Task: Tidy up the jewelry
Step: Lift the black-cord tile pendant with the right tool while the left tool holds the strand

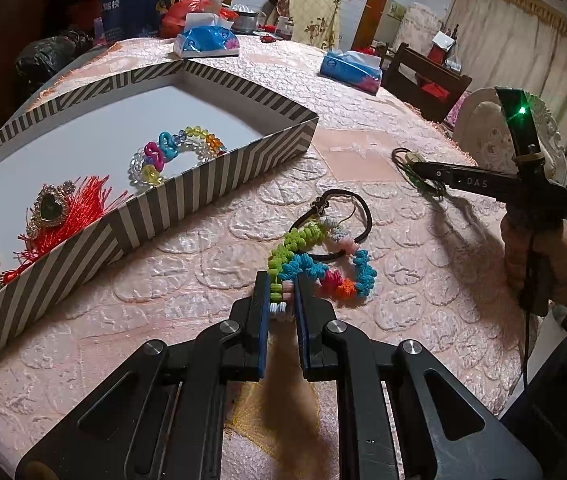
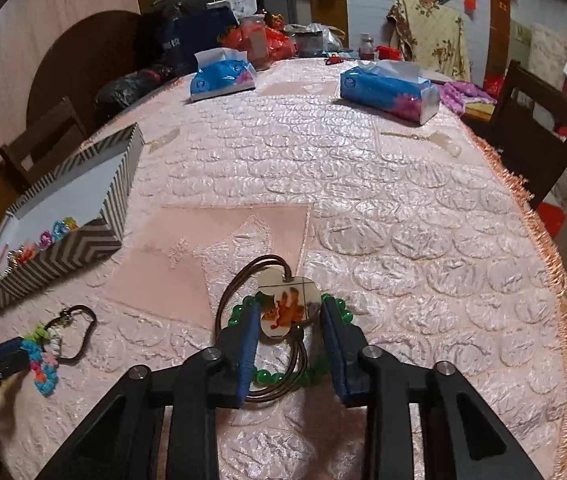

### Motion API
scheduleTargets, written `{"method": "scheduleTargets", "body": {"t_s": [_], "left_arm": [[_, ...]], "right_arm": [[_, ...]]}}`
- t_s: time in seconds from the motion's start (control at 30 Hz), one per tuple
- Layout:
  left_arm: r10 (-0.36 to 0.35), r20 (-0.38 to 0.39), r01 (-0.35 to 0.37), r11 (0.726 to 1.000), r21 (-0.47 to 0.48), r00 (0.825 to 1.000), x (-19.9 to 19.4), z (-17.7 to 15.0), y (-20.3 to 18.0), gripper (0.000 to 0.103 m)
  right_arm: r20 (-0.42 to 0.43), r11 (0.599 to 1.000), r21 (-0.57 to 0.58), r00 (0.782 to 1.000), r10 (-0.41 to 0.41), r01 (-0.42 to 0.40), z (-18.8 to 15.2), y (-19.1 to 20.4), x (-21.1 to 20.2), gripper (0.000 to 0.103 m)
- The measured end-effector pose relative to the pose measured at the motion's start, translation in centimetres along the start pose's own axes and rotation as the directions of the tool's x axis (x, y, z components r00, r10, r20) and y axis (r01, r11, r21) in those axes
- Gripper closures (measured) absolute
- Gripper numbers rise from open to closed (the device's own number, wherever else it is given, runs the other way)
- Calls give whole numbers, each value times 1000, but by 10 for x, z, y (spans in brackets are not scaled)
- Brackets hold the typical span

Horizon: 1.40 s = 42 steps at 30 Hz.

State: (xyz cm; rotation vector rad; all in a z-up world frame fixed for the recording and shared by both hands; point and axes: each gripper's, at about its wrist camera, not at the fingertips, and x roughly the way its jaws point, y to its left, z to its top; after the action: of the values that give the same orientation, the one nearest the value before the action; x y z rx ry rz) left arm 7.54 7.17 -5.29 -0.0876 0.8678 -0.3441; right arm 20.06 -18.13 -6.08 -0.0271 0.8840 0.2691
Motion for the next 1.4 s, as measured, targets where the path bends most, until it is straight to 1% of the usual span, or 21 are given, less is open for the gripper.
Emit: {"method": "scheduleTargets", "body": {"t_s": [0.03, 0.1, 0.23, 0.4, 0.5, 0.53, 0.57, 0.63, 0.67, 0.73, 0.8, 0.83, 0.87, 0.9, 0.93, 1.03, 1.17, 1.3, 1.4], "left_arm": [[0, 1, 0, 1000, 1, 1000, 0, 0, 0, 92], [-3, 6, 3, 1000, 4, 1000, -1, 0, -1, 92], [-15, 12, 15, 1000, 27, 1000, -3, 0, -4, 93], [-20, -3, 20, 998, 51, 1000, -1, 0, -8, 92], [-20, -24, 22, 998, 58, 999, 3, 3, -10, 84], [-22, -27, 23, 998, 60, 999, 3, 3, -10, 73], [-12, -25, 14, 998, 63, 1000, 3, 4, -11, 60], [10, -14, -9, 997, 80, 1000, 3, 7, -14, 50], [14, -14, -13, 996, 91, 1000, 4, 9, -16, 50], [21, -38, -16, 994, 107, 999, 10, 10, -18, 49], [21, -44, -16, 994, 112, 999, 14, 13, -18, 50], [18, -44, -13, 994, 110, 999, 15, 14, -17, 61], [5, -45, 0, 995, 102, 999, 14, 14, -17, 74], [-14, -52, 19, 995, 93, 999, 14, 13, -17, 82], [-29, -58, 34, 996, 84, 998, 13, 12, -18, 93], [-28, -50, 32, 994, 102, 998, 2, 7, -27, 94], [-76, 18, 74, 994, 82, 997, -29, 6, -32, 95], [-111, 74, 108, 993, 36, 991, -55, 14, -26, 95], [-107, 104, 106, 994, 23, 989, -68, 24, -23, 94]], "right_arm": [[7, 1000, -1, 1000, 5, -5, 0, 0, -2, 81], [45, 1000, -4, 999, 5, -5, -1, 1, -12, 81], [117, 999, 17, 993, 29, -31, -1, 0, -41, 81], [198, 991, 63, 975, 102, -117, -7, 6, -83, 81], [194, 989, 61, 973, 123, -137, -16, 14, -93, 81], [188, 987, 66, 973, 131, -146, -19, 15, -93, 81], [177, 986, 69, 975, 137, -151, -24, 17, -92, 81], [158, 987, 63, 978, 134, -145, -30, 21, -89, 81], [145, 989, 54, 981, 132, -141, -34, 23, -87, 81], [136, 990, 43, 982, 130, -136, -39, 24, -84, 81], [121, 990, 39, 984, 130, -135, -44, 25, -80, 81], [114, 990, 39, 985, 132, -137, -45, 24, -78, 81], [106, 990, 36, 986, 130, -134, -47, 25, -75, 81], [102, 990, 35, 986, 131, -135, -49, 25, -75, 81], [98, 990, 33, 986, 133, -136, -50, 25, -74, 81], [96, 989, 32, 986, 139, -143, -51, 26, -72, 81], [125, 988, 30, 981, 146, -151, -49, 27, -78, 81], [151, 988, 34, 977, 147, -154, -46, 27, -87, 81], [165, 987, 34, 975, 147, -154, -44, 29, -94, 82]]}}
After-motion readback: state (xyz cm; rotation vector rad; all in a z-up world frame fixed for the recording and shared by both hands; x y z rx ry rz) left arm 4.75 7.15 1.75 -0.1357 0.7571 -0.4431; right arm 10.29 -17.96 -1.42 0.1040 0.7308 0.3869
